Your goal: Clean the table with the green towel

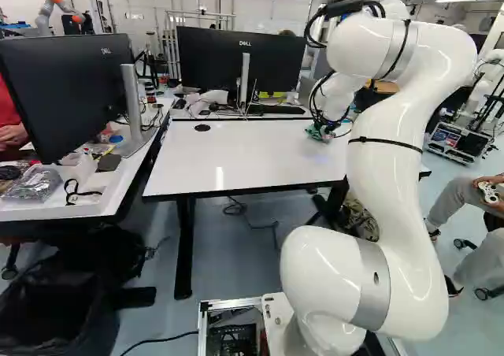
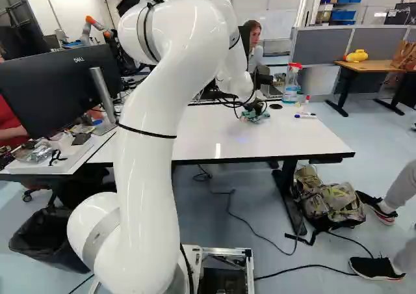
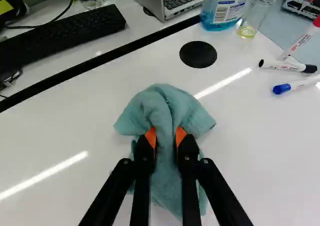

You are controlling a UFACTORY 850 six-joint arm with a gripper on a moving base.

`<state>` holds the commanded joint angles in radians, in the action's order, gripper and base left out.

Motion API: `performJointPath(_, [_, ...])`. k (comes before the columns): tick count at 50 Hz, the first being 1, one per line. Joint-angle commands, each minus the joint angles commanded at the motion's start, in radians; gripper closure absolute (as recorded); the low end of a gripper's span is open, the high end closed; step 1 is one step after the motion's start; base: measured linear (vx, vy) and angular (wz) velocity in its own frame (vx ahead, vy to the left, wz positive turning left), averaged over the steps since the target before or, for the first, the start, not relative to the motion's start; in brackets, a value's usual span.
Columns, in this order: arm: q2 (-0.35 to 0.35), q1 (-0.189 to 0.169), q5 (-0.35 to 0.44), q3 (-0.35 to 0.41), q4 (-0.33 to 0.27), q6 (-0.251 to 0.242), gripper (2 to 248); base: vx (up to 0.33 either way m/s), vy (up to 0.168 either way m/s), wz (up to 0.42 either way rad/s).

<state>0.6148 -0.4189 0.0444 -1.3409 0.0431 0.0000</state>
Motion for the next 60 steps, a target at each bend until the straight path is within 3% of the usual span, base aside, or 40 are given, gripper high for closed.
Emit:
performJointPath(24, [-0.103,0.022,0.0,0.139,0.0,0.0,189,0.0,0.0,0.0])
performJointPath(44, [-0.142,0.026,0.0,0.154,0.0,0.0,189,0.0,0.0,0.0])
performJointPath(60, [-0.202,0.061,0.0,0.19,0.0,0.0,189,0.0,0.0,0.0])
